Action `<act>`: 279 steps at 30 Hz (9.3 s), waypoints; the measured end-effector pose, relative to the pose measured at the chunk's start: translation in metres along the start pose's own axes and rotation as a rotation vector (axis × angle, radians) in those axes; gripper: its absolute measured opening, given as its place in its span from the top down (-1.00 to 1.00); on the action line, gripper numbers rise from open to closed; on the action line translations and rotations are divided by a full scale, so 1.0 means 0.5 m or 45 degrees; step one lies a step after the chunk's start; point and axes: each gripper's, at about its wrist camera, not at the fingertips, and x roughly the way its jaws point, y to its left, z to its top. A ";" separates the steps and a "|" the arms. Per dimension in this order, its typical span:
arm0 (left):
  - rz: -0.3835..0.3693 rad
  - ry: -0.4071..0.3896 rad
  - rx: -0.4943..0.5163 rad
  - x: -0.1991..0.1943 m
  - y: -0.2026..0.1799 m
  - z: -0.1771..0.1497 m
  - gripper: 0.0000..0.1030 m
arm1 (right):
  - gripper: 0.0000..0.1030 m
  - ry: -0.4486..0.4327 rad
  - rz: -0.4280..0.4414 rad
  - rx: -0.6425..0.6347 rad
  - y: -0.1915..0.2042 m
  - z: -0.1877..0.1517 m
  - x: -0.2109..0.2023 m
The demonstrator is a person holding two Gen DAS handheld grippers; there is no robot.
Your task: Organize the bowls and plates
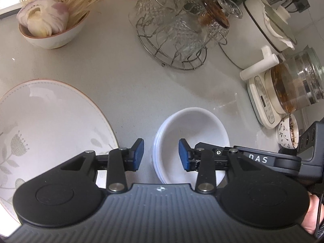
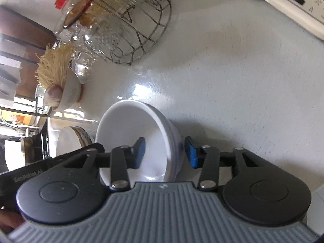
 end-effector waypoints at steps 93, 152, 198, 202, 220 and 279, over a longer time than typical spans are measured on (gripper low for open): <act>-0.202 -0.075 0.276 -0.248 -0.021 -0.002 0.59 | 0.62 -0.450 -0.018 -0.191 0.188 -0.120 -0.253; 0.017 -0.111 0.076 -0.201 0.325 0.022 0.45 | 0.58 -0.223 -0.063 -0.329 0.351 -0.138 0.022; 0.147 -0.668 0.119 -0.629 0.046 -0.504 0.17 | 0.58 -0.778 0.099 -0.726 0.294 -0.530 -0.401; 0.152 -0.678 0.101 -0.640 0.036 -0.566 0.02 | 0.56 -0.781 0.084 -0.734 0.275 -0.568 -0.414; 0.250 -0.717 0.158 -0.667 0.013 -0.692 -0.82 | -0.57 -0.846 0.021 -0.661 0.194 -0.648 -0.447; 0.428 -0.726 0.142 -0.675 -0.023 -0.777 -0.96 | -1.00 -0.783 -0.032 -0.754 0.171 -0.692 -0.458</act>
